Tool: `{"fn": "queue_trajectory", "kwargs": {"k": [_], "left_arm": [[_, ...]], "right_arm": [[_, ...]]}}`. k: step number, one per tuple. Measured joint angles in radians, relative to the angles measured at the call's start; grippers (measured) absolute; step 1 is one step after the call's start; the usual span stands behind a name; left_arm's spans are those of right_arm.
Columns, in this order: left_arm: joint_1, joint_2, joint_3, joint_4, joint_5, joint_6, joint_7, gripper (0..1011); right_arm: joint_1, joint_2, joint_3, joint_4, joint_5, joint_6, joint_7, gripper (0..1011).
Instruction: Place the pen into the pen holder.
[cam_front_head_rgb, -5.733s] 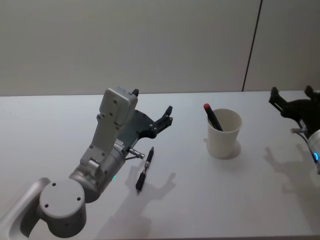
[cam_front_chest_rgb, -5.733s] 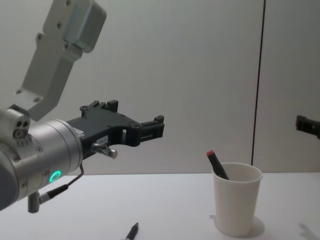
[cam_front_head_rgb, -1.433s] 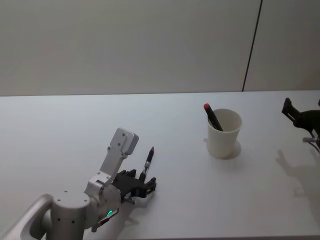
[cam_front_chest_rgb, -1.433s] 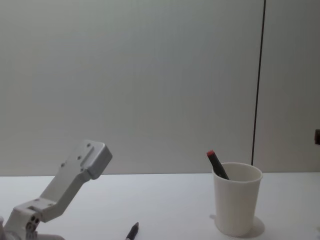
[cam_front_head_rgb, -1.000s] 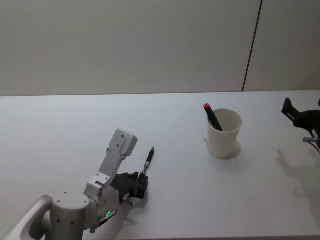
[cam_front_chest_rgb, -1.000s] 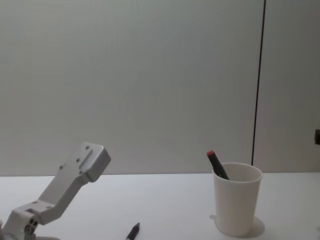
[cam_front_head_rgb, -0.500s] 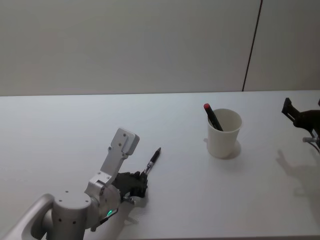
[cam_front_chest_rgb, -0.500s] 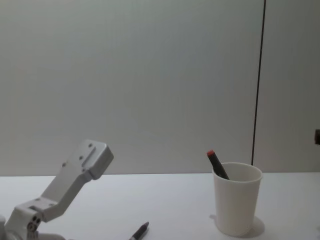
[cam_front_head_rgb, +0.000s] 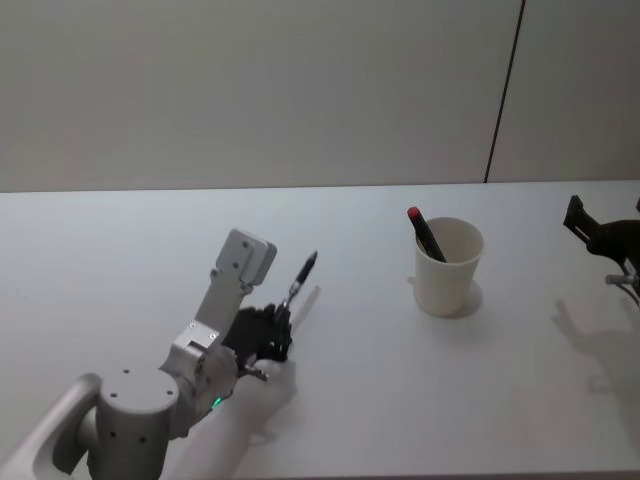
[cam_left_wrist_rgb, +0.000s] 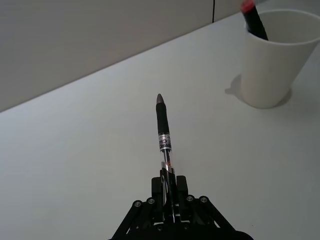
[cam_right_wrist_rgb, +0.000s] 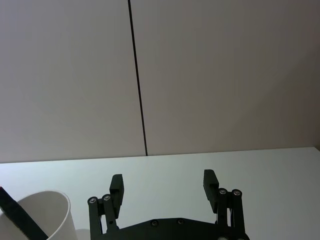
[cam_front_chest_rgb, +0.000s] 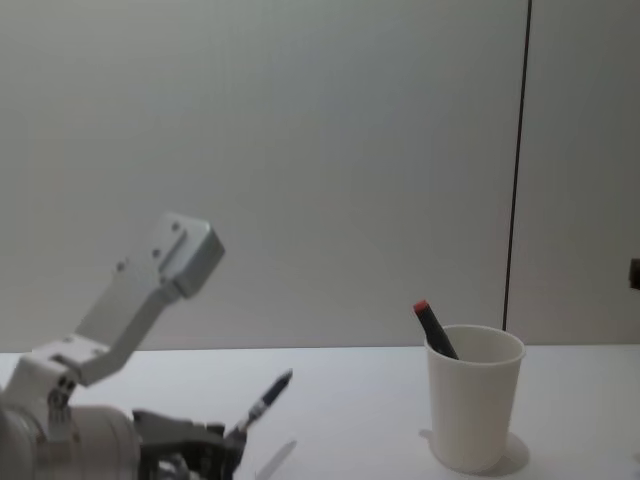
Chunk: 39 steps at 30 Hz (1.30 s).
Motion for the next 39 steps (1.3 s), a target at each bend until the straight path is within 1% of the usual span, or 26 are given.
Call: {"fn": "queue_trajectory", "kwargs": {"k": [5,7,12,15,18,20,24,27,31,32,34,35,36,37,39], "left_arm": [[0.009,0.008,-0.006,-0.036,0.014,-0.027,0.022,179],[0.016,0.015,-0.009,-0.060,0.026,-0.051,0.036,179],[0.023,0.022,-0.013,-0.084,0.041,-0.086,0.048,179],[0.029,0.029,-0.017,-0.104,0.058,-0.130,0.053,179],[0.030,0.032,-0.019,-0.112,0.068,-0.160,0.053,179],[0.032,0.035,-0.022,-0.119,0.081,-0.202,0.049,179],[0.032,0.038,-0.024,-0.122,0.091,-0.248,0.038,179],[0.029,0.039,-0.028,-0.118,0.103,-0.320,0.015,179],[0.023,0.038,-0.030,-0.108,0.108,-0.375,-0.006,179],[0.018,0.036,-0.031,-0.099,0.111,-0.410,-0.020,179],[0.013,0.034,-0.033,-0.091,0.112,-0.439,-0.034,179],[0.007,0.032,-0.034,-0.082,0.114,-0.475,-0.050,179],[0.003,0.031,-0.035,-0.076,0.114,-0.485,-0.056,179],[-0.004,0.028,-0.036,-0.065,0.114,-0.519,-0.075,179],[-0.011,0.024,-0.038,-0.054,0.114,-0.549,-0.092,179]], "right_arm": [[0.000,0.000,0.000,0.000,0.000,0.000,0.000,1001],[0.000,0.000,0.000,0.000,0.000,0.000,0.000,1001],[0.000,0.000,0.000,0.000,0.000,0.000,0.000,1002],[0.000,0.000,0.000,0.000,0.000,0.000,0.000,1001],[0.000,0.000,0.000,0.000,0.000,0.000,0.000,1001],[0.000,0.000,0.000,0.000,0.000,0.000,0.000,1001],[0.000,0.000,0.000,0.000,0.000,0.000,0.000,1001],[0.000,0.000,0.000,0.000,0.000,0.000,0.000,1002],[0.000,0.000,0.000,0.000,0.000,0.000,0.000,1001],[0.000,0.000,0.000,0.000,0.000,0.000,0.000,1001],[0.000,0.000,0.000,0.000,0.000,0.000,0.000,1001],[0.000,0.000,0.000,0.000,0.000,0.000,0.000,1001],[0.000,0.000,0.000,0.000,0.000,0.000,0.000,1001],[0.000,0.000,0.000,0.000,0.000,0.000,0.000,1001],[0.000,0.000,0.000,0.000,0.000,0.000,0.000,1001]]}}
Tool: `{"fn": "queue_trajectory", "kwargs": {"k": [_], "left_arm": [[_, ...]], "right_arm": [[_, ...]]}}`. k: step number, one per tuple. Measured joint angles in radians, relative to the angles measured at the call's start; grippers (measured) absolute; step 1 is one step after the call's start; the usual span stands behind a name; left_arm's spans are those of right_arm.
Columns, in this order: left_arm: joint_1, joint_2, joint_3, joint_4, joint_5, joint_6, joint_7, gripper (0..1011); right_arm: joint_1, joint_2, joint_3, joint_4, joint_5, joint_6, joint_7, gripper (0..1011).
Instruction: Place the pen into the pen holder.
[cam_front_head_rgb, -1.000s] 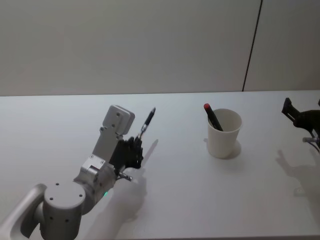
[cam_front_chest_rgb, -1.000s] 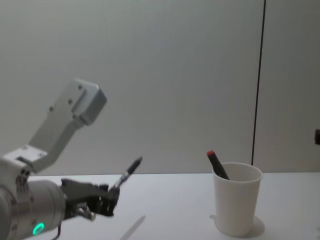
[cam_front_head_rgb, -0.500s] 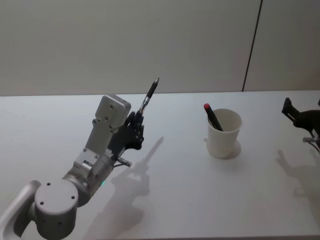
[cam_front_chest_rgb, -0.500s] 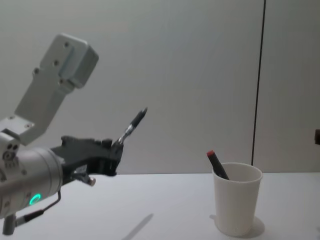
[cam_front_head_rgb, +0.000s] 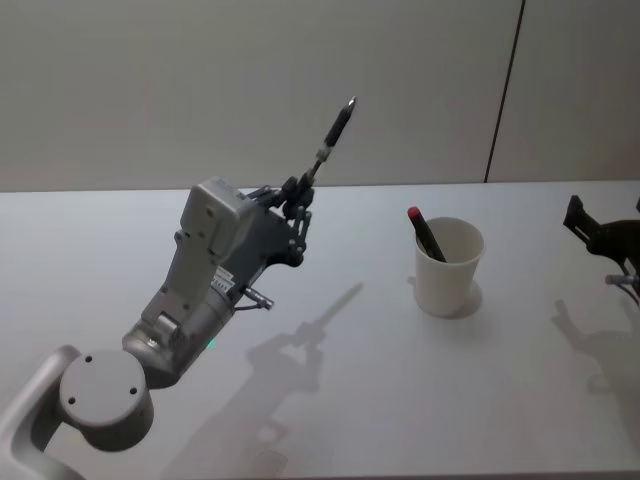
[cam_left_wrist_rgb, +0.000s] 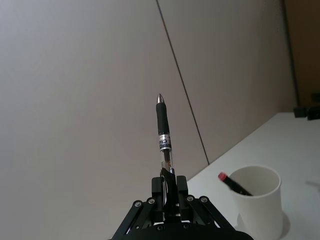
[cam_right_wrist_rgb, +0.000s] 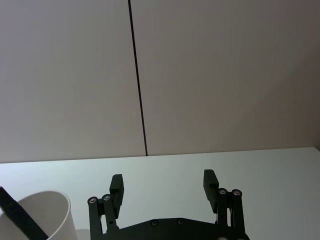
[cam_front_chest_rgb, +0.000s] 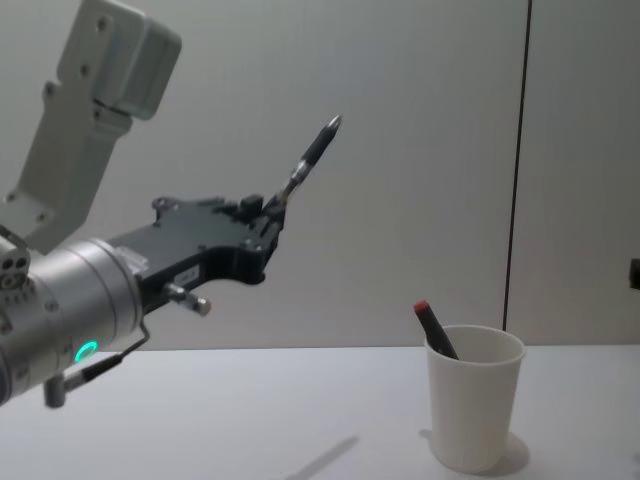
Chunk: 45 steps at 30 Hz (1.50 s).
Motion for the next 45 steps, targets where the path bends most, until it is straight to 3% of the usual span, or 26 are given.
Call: {"fn": "queue_trajectory", "kwargs": {"k": [10,21,31,45], "left_arm": [[-0.062,-0.027,-0.009,0.092,-0.016,-0.151,-0.123,179],[-0.094,-0.040,-0.014,0.139,-0.027,-0.210,-0.183,179],[-0.107,-0.046,-0.015,0.157,-0.032,-0.234,-0.208,179],[-0.115,-0.049,-0.017,0.169,-0.034,-0.249,-0.223,179]], "right_arm": [[0.000,0.000,0.000,0.000,0.000,0.000,0.000,1001],[-0.002,0.001,0.000,-0.002,0.002,-0.004,0.011,1001],[-0.019,0.013,0.006,-0.028,0.024,-0.032,0.088,1001],[-0.064,0.041,0.017,-0.122,0.120,-0.063,0.282,1001]]}}
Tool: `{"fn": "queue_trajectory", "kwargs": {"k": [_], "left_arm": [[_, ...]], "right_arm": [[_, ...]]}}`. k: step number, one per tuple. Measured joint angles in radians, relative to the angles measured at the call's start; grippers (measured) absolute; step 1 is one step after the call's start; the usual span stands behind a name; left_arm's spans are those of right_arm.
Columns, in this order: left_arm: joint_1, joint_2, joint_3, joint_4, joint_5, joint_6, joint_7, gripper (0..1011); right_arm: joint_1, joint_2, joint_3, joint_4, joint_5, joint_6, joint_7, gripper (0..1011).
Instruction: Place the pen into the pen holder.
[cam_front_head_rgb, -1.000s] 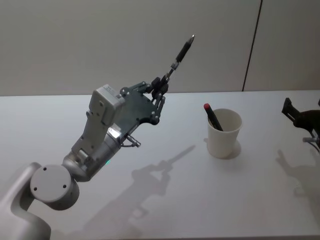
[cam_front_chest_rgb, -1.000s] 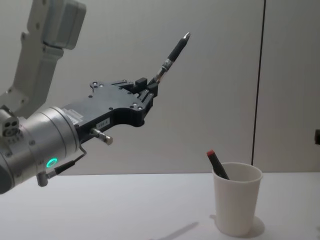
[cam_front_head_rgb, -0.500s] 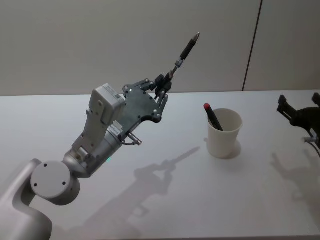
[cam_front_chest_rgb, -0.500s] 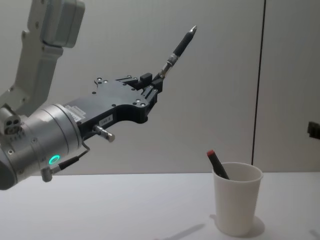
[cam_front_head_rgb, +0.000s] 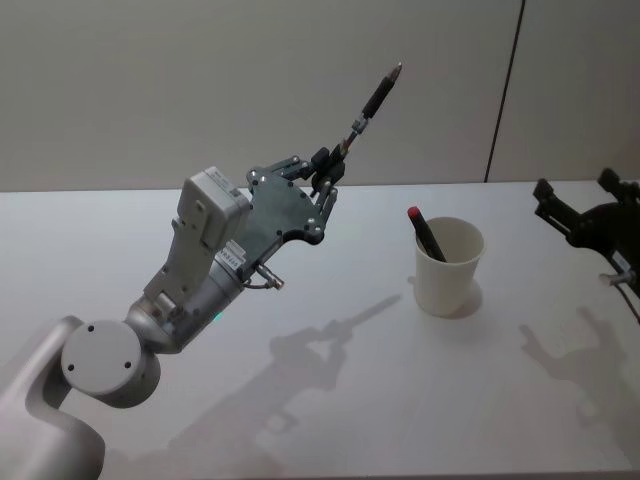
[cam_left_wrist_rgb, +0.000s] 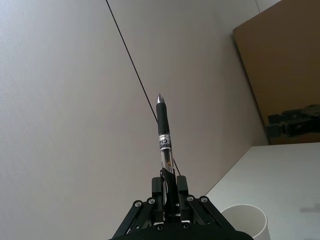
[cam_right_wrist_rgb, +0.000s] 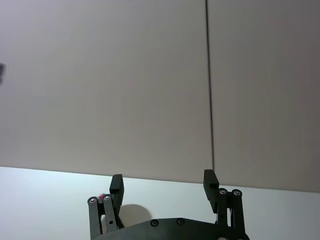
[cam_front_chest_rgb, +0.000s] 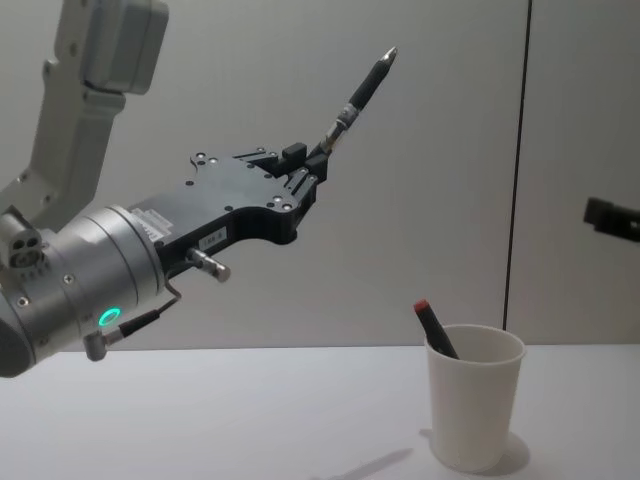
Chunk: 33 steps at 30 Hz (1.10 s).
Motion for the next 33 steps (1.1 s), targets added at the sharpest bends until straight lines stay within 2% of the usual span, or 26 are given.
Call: {"fn": "queue_trajectory", "kwargs": {"k": [8,10,19,33], "left_arm": [[-0.001,-0.001,0.000,0.002,-0.001,-0.003,-0.003,179],[-0.002,-0.001,0.000,0.003,-0.001,-0.003,-0.004,179],[-0.002,-0.001,0.000,0.004,-0.001,-0.005,-0.005,179],[-0.003,-0.001,0.000,0.005,-0.001,-0.006,-0.006,179]], "right_arm": [[-0.018,0.011,0.002,-0.051,0.056,0.002,0.082,1001],[-0.023,0.015,0.002,-0.073,0.088,0.009,0.122,1001],[-0.020,0.010,-0.012,-0.115,0.156,0.041,0.204,1002],[0.034,-0.038,-0.059,-0.105,0.153,0.081,0.203,1001]]}}
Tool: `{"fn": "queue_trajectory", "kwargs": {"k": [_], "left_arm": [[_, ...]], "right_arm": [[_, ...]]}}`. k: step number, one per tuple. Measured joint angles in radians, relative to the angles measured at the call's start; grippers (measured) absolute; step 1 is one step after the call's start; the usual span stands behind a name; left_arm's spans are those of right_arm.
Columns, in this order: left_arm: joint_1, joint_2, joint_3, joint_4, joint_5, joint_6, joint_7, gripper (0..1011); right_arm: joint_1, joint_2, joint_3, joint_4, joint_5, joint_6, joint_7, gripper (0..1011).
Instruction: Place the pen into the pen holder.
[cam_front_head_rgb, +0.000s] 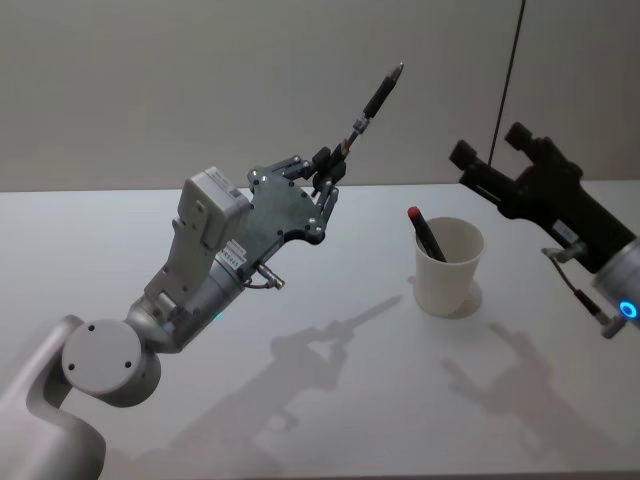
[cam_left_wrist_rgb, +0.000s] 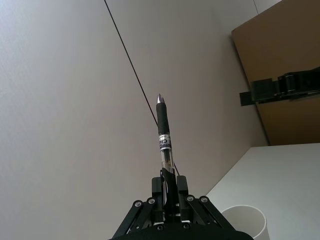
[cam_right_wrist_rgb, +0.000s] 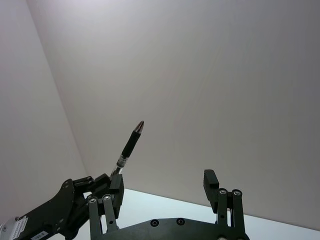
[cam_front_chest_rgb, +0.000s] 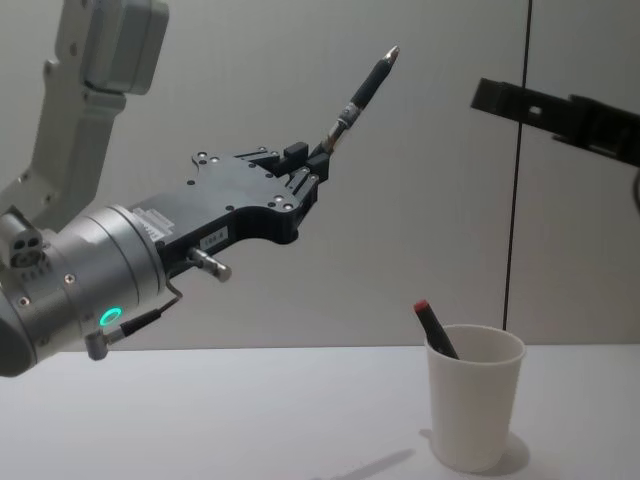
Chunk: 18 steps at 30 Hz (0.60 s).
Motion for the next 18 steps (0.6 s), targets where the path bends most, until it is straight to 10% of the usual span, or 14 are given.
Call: {"fn": "queue_trajectory", "kwargs": {"k": [18], "left_arm": [[0.000,0.000,0.000,0.000,0.000,0.000,0.000,179]], "right_arm": [[0.075,-0.059,-0.052,0.057,0.013,0.089,-0.029,1001]]}}
